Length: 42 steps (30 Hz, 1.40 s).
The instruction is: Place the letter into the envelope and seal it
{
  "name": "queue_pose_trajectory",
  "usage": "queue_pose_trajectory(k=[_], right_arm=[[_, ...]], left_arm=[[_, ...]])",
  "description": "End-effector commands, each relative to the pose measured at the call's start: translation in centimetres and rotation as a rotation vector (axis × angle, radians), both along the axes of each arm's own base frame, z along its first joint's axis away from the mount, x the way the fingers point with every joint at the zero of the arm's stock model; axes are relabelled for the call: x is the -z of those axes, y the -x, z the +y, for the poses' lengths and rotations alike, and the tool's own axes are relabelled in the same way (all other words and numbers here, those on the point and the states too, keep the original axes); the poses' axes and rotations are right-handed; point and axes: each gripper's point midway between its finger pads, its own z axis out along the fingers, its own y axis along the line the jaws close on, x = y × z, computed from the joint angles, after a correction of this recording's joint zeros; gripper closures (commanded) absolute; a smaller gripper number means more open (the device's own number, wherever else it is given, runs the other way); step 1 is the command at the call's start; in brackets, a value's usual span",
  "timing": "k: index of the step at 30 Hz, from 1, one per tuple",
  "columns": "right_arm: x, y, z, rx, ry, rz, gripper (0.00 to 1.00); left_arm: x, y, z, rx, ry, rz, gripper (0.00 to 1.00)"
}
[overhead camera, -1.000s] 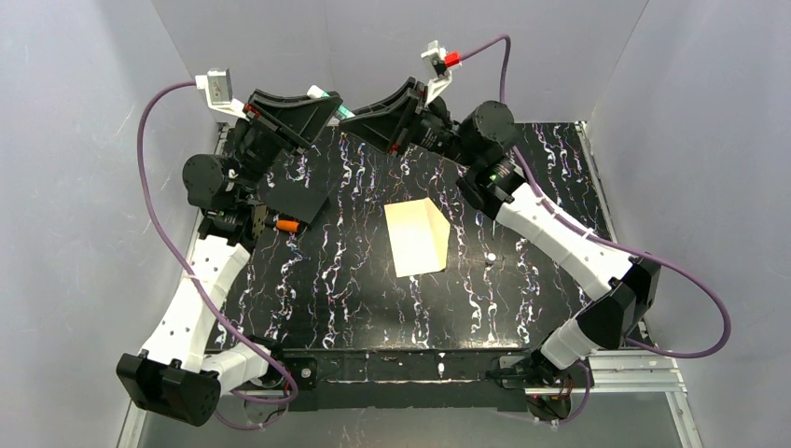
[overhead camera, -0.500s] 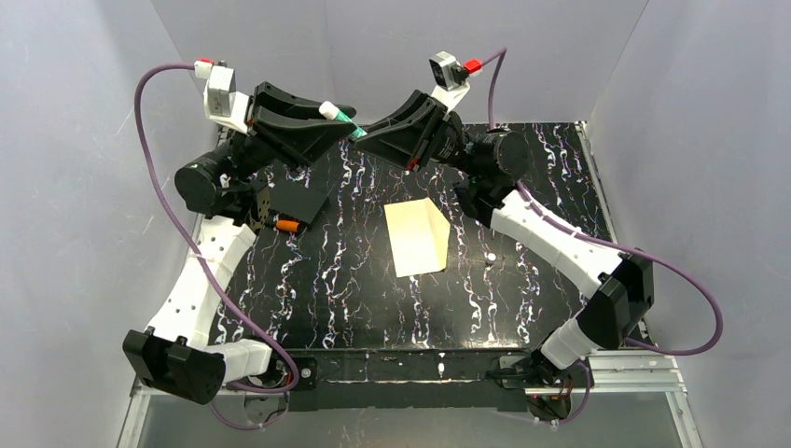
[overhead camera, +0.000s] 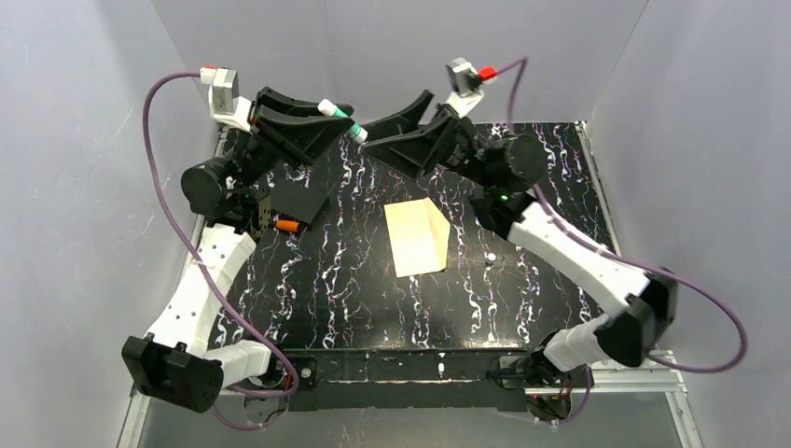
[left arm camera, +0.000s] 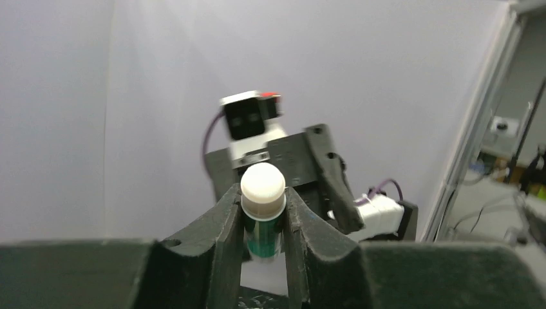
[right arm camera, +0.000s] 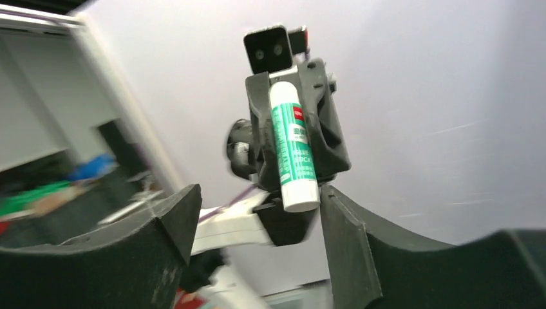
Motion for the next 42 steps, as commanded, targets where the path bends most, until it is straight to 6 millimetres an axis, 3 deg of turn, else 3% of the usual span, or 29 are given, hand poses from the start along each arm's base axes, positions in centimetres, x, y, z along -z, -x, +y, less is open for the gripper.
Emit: queue_pose_trajectory(k=[1, 4, 9, 11, 18, 29, 33, 36, 42], right_arm=[[0.1, -3.2, -3.6, 0.507, 0.13, -0.199, 0.23], [2.1, -5.5, -5.1, 0.712, 0.226, -0.294, 0.18], [2.3, -6.8, -4.8, 0.811, 0.322, -0.453, 0.11], [2.1, -7.1, -4.2, 0.831, 0.34, -0.499, 0.07], [2.8, -7.5, -0.9, 0.919, 0.415, -0.702, 0.06], [0.5, -7.9, -0.4, 1.013, 0.343, -0.751, 0.04], [0.7, -8.6, 0.4, 1.005, 0.378, -0.736, 0.06], [0.7, -8.7, 0.8, 0.993, 0.381, -0.741, 0.1], [0.4, -9.7, 1.4, 1.004, 0.397, -0.69, 0.28]], left_arm=[[-0.1, -4.5, 2.5, -0.186, 0.164, 0.301, 1.0], [1.6, -6.2, 3.4, -0.177, 0.259, 0.579, 1.0], [4.9, -8.0, 3.5, -0.08, 0.363, 0.976, 1.0], [5.6, -8.2, 3.3, -0.033, 0.38, 1.059, 1.0], [6.7, -8.7, 3.0, 0.054, 0.432, 1.23, 1.0], [7.6, -8.8, 2.3, 0.051, 0.381, 1.272, 1.0], [6.2, -8.3, 1.8, 0.085, 0.34, 1.242, 1.0], [5.5, -7.8, 1.6, 0.096, 0.322, 1.218, 1.0], [5.2, -7.4, 1.7, 0.103, 0.32, 1.211, 1.0]])
